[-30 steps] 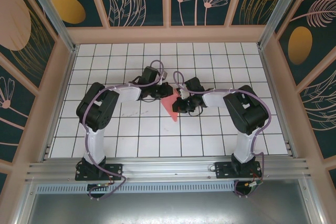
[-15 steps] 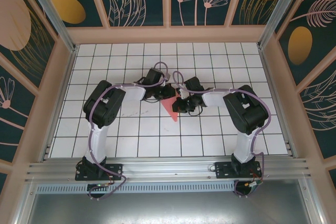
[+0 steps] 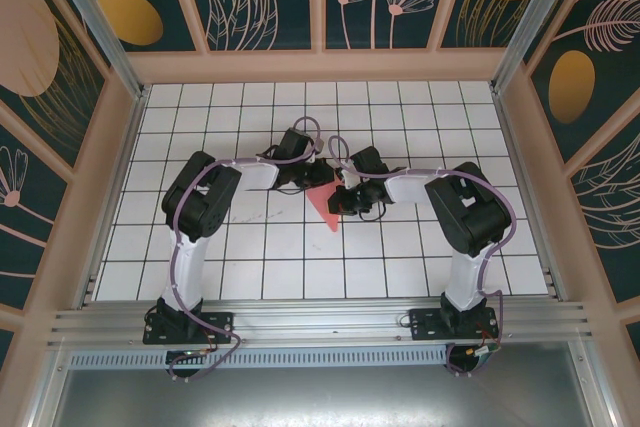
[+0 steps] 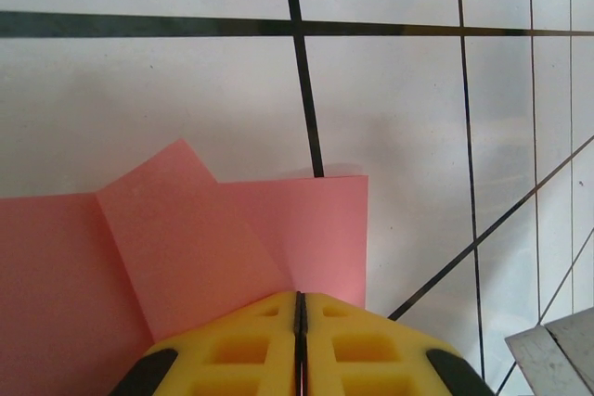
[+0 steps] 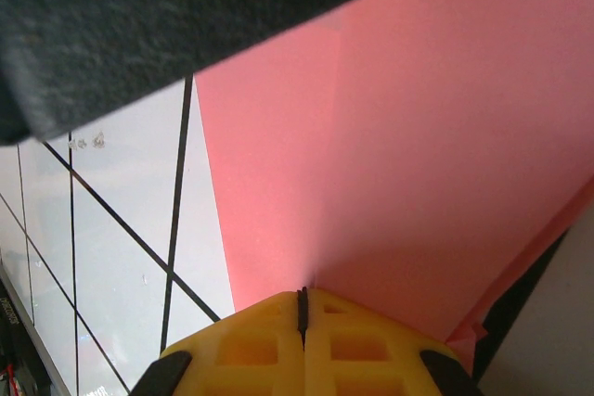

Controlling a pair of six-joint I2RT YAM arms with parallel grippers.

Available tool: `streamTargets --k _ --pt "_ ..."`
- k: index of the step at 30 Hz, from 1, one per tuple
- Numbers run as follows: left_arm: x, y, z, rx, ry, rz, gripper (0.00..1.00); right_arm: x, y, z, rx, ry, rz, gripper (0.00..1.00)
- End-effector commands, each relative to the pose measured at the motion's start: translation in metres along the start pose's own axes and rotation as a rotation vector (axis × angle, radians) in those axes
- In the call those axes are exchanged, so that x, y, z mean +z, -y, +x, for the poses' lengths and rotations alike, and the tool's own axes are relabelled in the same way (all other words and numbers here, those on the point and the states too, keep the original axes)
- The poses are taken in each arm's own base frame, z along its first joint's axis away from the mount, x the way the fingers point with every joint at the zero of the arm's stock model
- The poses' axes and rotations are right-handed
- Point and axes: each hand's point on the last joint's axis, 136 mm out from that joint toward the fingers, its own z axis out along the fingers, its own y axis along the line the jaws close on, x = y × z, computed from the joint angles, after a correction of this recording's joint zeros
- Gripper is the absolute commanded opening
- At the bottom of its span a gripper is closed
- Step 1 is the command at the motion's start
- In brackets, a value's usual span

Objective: Fold a paper plane with a square sheet of paper (fold left side to right side)
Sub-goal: Fourth fold the wing at the center of the table.

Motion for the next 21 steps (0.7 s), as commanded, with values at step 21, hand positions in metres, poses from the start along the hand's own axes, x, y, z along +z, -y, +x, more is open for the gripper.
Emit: streamTargets --k 21 --pt "-0.007 -0.026 -0.089 0.017 0.146 -0.084 0.16 0.011 0.053 0.063 0.124 -0.178 0.171 0.0"
